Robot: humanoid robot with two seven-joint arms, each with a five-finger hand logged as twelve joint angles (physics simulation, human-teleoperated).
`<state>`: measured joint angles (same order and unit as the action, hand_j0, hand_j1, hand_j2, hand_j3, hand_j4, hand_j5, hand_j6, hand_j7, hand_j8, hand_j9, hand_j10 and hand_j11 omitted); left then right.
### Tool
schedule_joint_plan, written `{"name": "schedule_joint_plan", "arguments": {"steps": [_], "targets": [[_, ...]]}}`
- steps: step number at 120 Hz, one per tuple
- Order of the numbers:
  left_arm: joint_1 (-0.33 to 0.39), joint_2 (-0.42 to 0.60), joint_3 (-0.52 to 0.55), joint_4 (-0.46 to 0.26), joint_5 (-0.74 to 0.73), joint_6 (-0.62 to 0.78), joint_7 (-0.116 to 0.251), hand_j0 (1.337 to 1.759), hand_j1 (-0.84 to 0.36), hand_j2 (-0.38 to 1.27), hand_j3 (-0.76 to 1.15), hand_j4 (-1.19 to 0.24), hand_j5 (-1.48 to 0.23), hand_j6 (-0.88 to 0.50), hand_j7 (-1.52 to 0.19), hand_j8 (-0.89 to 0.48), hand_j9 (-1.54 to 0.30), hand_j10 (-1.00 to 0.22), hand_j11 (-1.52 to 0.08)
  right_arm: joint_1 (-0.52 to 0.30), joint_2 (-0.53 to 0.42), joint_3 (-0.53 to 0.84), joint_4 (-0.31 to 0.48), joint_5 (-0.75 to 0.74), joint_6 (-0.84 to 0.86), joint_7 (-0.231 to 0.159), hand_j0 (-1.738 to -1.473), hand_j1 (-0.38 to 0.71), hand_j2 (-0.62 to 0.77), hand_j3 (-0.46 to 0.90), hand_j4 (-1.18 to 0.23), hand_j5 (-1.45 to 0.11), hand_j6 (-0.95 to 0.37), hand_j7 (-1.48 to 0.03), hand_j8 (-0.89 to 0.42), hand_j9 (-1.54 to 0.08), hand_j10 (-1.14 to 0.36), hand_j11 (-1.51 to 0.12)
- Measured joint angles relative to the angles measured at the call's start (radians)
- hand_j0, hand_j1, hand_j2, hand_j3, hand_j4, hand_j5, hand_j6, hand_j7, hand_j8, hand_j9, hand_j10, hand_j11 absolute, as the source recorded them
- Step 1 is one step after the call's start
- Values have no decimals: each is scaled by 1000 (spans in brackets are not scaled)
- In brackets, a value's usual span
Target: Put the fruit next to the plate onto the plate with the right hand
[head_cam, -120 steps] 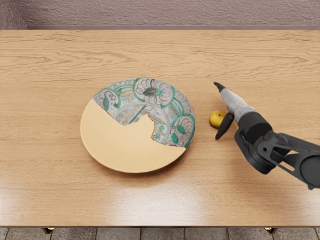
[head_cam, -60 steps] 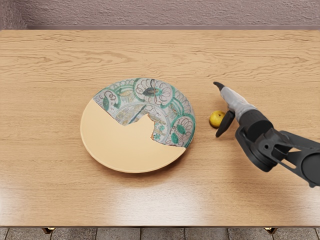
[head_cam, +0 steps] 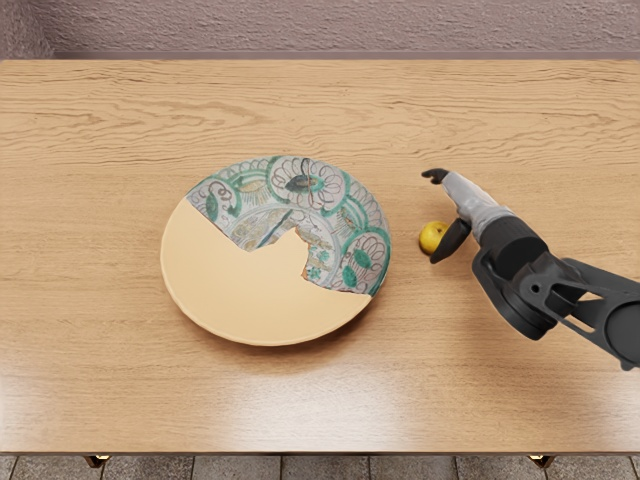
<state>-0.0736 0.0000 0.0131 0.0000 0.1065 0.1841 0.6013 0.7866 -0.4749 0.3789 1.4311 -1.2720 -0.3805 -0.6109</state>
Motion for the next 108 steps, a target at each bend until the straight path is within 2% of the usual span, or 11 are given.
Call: {"name": "schedule_joint_plan", "arguments": {"steps": [27, 53, 108], "targets": [[0, 0, 0, 0, 0, 0, 0, 1658, 347, -3, 0, 5, 1, 6, 1, 6, 0, 5, 0, -3, -1, 0, -1, 2, -1, 0, -1658, -30, -51, 0, -270, -348, -271, -347, -270, -348, -269, -348], [0, 0, 0, 0, 0, 0, 0, 1658, 347, -3, 0, 5, 1, 6, 1, 6, 0, 4, 0, -13, -1, 0, -1, 6, -2, 0, -1658, 49, -89, 0, -305, -398, -308, -395, -305, -399, -304, -399], [0, 0, 0, 0, 0, 0, 0, 1658, 347, -3, 0, 5, 1, 6, 1, 6, 0, 4, 0, -15, 2, 0, -1, 15, -4, -1, -1658, 145, -43, 0, -381, -498, -385, -495, -383, -495, -383, -494]]}}
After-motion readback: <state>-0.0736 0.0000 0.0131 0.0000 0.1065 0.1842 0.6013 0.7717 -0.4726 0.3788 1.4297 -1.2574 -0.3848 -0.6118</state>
